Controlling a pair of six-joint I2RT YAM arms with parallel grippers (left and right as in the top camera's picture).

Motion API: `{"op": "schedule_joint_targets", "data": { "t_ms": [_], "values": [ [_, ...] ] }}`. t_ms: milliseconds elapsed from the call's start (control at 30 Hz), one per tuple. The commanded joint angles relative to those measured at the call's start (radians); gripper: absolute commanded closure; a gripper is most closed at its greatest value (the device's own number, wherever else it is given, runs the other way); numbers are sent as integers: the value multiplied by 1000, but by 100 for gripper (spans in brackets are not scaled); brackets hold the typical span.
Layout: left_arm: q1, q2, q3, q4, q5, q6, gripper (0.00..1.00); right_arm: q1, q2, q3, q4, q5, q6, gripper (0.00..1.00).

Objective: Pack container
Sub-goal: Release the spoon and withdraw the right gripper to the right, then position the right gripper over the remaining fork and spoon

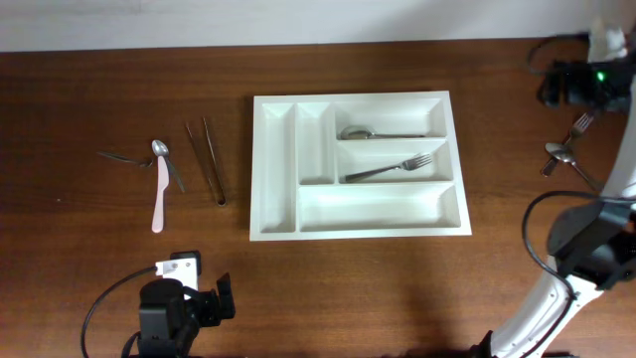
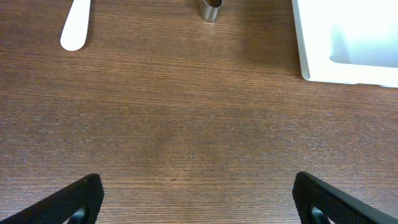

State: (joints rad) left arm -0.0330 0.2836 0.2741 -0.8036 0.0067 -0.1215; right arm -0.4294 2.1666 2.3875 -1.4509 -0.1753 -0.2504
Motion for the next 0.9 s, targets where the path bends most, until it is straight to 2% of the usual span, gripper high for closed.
{"op": "schedule_joint_targets", "data": {
  "t_ms": [0, 233, 333, 533, 700, 767, 867],
  "values": [
    [3, -2, 14, 1, -3, -9, 1, -81, -2, -142, 32, -61, 73, 1],
    [3, -2, 14, 2, -3, -9, 1, -215, 0, -266, 151, -227, 163, 2],
    [3, -2, 14, 1, -3, -9, 1, -250, 0, -283, 196, -215, 176, 2],
    [3, -2, 14, 2, -3, -9, 1, -271, 2, -335, 259, 23, 420, 2],
    [3, -2, 14, 1, -3, -9, 1, -243, 2, -383, 274, 188, 712, 2],
    [3, -2, 14, 1, -3, -9, 1, -230, 2, -396, 282, 209, 830, 2],
    [3, -2, 14, 1, -3, -9, 1, -213, 2, -401, 313, 164, 912, 0]
  ]
}}
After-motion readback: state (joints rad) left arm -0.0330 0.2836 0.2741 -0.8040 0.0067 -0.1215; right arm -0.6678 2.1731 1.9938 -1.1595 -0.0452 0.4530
